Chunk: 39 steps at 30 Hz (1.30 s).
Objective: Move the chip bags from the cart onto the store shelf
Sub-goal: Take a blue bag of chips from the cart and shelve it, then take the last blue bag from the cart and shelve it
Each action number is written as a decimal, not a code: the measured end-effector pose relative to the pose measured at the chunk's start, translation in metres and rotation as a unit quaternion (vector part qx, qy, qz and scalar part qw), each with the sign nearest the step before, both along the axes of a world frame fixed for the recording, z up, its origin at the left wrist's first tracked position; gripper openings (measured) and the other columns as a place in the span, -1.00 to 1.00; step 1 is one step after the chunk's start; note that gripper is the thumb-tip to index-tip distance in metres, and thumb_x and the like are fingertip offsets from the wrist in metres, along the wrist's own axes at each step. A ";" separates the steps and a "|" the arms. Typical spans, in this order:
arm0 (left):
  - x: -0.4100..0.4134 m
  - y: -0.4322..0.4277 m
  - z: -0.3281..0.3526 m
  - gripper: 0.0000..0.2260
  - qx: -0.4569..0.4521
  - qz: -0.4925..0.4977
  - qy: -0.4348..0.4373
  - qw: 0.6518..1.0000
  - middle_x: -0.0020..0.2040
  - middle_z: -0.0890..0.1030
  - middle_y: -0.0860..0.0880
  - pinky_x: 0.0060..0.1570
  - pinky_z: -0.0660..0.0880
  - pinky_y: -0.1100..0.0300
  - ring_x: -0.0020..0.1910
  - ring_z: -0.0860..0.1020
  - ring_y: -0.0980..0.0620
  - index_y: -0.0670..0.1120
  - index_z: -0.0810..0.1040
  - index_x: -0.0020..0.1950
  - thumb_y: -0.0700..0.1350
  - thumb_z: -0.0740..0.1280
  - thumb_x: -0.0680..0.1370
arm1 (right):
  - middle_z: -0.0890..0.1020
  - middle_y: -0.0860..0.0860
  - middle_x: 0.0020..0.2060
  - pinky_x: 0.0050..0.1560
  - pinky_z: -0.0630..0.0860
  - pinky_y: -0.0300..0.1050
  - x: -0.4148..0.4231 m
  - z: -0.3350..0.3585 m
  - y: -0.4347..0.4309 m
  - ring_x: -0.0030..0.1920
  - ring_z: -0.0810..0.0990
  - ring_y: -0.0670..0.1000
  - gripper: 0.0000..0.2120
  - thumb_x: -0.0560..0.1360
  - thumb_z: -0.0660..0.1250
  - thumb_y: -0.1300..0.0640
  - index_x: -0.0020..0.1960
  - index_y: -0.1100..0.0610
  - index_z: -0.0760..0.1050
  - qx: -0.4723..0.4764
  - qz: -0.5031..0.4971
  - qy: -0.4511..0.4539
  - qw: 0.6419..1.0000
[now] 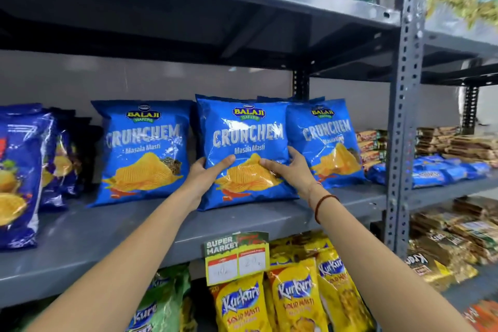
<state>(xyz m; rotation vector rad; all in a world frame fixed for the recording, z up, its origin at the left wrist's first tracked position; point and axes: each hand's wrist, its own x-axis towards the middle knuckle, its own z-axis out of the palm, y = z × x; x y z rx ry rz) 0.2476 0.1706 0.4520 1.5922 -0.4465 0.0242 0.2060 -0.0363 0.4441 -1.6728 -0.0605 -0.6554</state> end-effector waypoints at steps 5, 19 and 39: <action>-0.009 -0.003 -0.005 -0.21 0.034 0.106 -0.060 0.992 0.39 0.37 -0.08 0.22 0.34 0.12 0.31 0.38 -0.06 -0.08 0.26 0.39 0.21 0.46 0.29 | 0.51 0.07 0.25 0.26 0.48 0.03 -0.024 -0.009 0.003 0.24 0.49 0.05 -0.19 0.28 0.55 -0.10 0.41 0.08 0.29 -0.062 -0.111 -0.009 0.992; -0.176 -0.110 -0.165 -0.78 0.034 -0.072 -0.282 0.956 -0.03 0.50 0.21 -0.06 0.51 0.34 0.01 0.51 0.25 0.06 0.50 0.09 -0.06 0.35 0.45 | 0.62 -0.01 -0.02 -0.07 0.55 -0.27 -0.235 -0.184 -0.060 -0.08 0.59 -0.10 -0.69 0.41 0.48 0.07 0.11 0.05 0.50 0.030 -0.324 -0.014 0.945; -0.303 -0.266 -0.574 -0.52 0.560 -0.486 0.075 0.667 0.25 0.52 -0.26 0.18 0.41 0.04 0.22 0.48 -0.18 -0.28 0.41 0.26 -0.07 0.41 0.44 | 0.50 0.24 0.28 0.22 0.42 0.02 -0.502 -0.603 -0.089 0.26 0.49 0.20 -0.32 0.41 0.49 0.04 0.36 0.35 0.32 0.345 -0.443 0.570 0.600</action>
